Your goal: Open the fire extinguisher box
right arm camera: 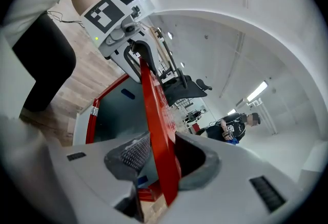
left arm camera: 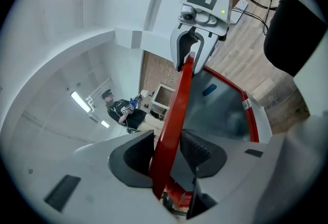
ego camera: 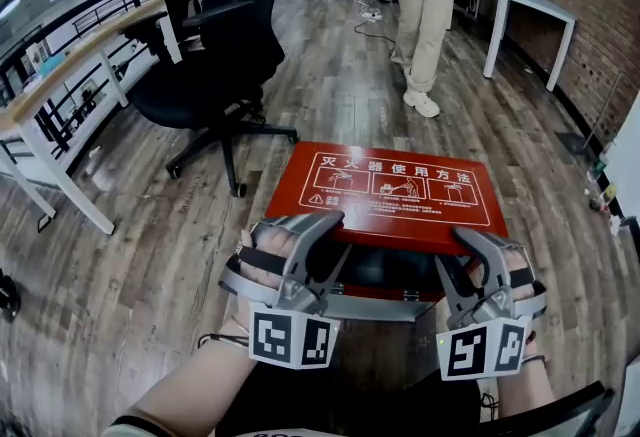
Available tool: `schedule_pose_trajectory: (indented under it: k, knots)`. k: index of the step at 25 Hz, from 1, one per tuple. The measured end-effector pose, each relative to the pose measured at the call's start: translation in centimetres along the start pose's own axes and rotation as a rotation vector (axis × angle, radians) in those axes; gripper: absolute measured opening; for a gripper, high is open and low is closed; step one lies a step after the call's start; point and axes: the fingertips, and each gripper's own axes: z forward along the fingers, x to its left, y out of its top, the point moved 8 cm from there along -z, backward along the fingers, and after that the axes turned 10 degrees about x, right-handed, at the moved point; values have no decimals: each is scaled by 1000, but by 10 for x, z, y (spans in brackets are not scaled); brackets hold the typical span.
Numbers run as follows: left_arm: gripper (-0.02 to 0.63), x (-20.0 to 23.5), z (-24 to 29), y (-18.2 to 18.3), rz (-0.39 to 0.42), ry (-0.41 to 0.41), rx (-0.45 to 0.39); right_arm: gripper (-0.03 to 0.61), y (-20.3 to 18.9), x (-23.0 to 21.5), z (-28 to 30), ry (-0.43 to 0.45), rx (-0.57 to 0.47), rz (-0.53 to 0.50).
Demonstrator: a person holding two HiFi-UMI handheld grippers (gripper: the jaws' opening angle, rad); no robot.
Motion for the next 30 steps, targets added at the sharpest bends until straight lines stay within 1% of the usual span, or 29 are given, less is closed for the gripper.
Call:
schedule_pose_trajectory:
  k: [4, 11, 15, 18, 21, 26, 28, 30]
  knots:
    - [156, 20, 1, 4, 12, 14, -15, 144, 7, -17, -2, -36, -14, -24]
    - [150, 53, 6, 12, 19, 72, -62, 126, 16, -47, -2, -117, -31, -77]
    - [140, 74, 13, 16, 44, 70, -77, 114, 22, -69, 2, -126, -28, -86]
    - [131, 85, 18, 21, 72, 73, -68, 109, 23, -82, 6, -131, -31, -108]
    - [123, 93, 24, 24, 77, 71, -62, 104, 23, -93, 10, -119, -35, -114]
    - [115, 110, 31, 27, 74, 54, -68, 104, 26, -116, 15, -55, -53, -65]
    - [114, 118, 35, 28, 66, 35, -65, 104, 29, -124, 19, -38, -44, -58]
    - [114, 127, 40, 28, 62, -2, -56, 104, 31, -133, 23, -16, -26, -45]
